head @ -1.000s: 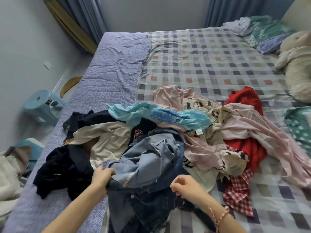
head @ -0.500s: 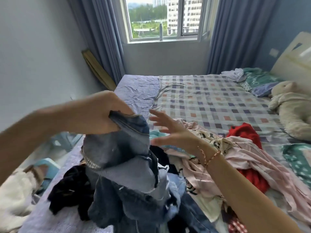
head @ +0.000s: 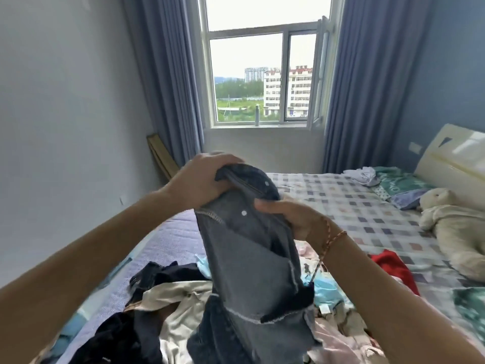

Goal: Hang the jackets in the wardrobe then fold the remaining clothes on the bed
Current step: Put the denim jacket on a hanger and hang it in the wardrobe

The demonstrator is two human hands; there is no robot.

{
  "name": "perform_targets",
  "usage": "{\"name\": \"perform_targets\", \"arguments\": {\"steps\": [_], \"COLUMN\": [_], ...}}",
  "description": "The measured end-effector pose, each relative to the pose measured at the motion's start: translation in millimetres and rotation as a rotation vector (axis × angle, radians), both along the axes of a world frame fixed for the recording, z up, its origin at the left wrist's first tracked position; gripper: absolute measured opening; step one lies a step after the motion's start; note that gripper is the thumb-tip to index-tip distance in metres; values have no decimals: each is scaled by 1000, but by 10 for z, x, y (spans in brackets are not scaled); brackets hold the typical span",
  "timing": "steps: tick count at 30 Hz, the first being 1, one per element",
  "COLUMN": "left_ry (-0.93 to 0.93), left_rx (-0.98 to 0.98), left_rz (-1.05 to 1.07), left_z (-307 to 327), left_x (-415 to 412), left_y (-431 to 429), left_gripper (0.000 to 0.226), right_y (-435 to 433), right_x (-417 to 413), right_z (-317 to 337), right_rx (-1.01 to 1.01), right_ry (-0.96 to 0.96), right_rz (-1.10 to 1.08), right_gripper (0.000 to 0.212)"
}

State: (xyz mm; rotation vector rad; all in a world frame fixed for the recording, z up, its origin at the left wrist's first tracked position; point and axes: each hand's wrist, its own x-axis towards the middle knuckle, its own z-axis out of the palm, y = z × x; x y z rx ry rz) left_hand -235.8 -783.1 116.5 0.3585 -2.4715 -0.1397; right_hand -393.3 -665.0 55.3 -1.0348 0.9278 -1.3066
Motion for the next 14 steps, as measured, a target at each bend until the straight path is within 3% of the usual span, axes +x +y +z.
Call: {"name": "perform_targets", "arguments": {"steps": [2, 4, 5, 7, 8, 9, 11, 12, 13, 14], "left_ry": [490, 753, 746, 596, 473, 268, 263, 385, 449, 382], "left_rx": [82, 372, 502, 515, 491, 595, 574, 574, 548, 553], "left_rz": [154, 289, 311, 366, 390, 358, 562, 589, 537, 528], "left_z": [-156, -552, -805, -1221, -1404, -1939, -3018, -3310, -3465, -3383], "left_x": [-30, -18, -16, -33, -46, -232, -714, -898, -1053, -1132], "left_y": [200, 580, 819, 1334, 1575, 1507, 1226, 1166, 1141, 1240], "left_gripper": [48, 62, 70, 81, 89, 93, 111, 129, 133, 113], "right_y": [14, 40, 66, 97, 100, 96, 84, 86, 106, 154], "right_x": [13, -17, -41, -53, -35, -9, 14, 16, 27, 22], "right_z": [333, 681, 854, 1116, 1216, 1283, 1390, 1423, 1443, 1449], "right_rx": [-75, -133, -171, -259, -295, -311, -358, -384, -404, -418], "right_ry": [-71, -135, -143, -123, -86, -33, 50, 74, 105, 142], "right_rz": [-186, -372, -478, -721, -850, -973, -1162, -1224, -1277, -1315], "right_gripper": [45, 43, 47, 41, 30, 20, 18, 20, 23, 26]}}
